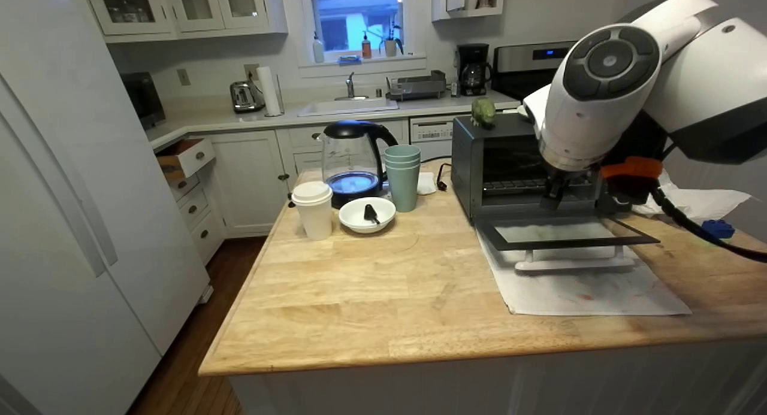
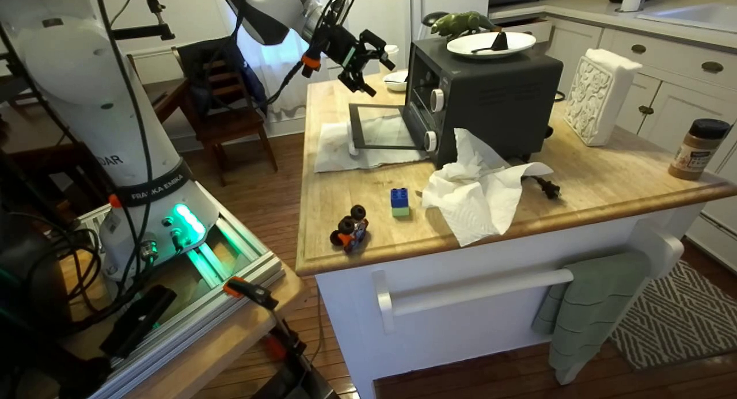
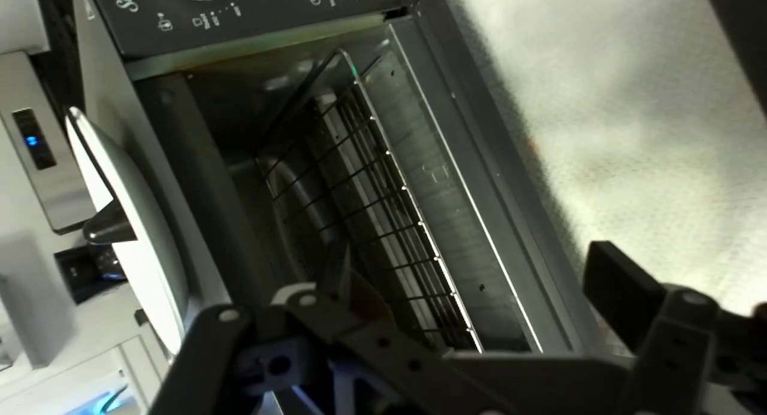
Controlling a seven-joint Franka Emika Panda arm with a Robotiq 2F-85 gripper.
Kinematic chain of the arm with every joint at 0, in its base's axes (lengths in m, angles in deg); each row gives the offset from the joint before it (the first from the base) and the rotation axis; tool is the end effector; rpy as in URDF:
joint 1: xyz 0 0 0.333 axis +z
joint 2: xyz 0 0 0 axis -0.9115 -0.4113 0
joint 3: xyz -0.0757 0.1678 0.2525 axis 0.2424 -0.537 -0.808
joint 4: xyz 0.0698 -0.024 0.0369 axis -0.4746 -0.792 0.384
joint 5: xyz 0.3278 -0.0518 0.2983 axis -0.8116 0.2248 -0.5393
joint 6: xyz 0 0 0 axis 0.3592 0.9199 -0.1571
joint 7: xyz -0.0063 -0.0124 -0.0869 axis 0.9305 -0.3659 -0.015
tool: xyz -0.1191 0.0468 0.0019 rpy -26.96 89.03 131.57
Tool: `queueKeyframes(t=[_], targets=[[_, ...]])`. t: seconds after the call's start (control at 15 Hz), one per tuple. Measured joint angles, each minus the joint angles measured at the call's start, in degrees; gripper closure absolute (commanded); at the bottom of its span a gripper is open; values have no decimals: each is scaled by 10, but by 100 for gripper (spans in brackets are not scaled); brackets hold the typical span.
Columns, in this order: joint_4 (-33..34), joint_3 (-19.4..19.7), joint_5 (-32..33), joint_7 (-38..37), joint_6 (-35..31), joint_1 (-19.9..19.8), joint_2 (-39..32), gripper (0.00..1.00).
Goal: Pull out the toaster oven rack
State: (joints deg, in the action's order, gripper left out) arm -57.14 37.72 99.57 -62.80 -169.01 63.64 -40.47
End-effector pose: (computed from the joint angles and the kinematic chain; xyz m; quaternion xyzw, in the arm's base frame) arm 0.5127 -0.0196 0.2013 0.8936 0.1259 0.1390 0.4078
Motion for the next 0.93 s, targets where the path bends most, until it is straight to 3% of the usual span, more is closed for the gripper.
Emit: queueKeyframes(t=[0.47, 0.93], targets=[[35, 0, 141, -67, 80, 22, -82, 0], [74, 2, 224, -78, 93, 17, -132, 0]])
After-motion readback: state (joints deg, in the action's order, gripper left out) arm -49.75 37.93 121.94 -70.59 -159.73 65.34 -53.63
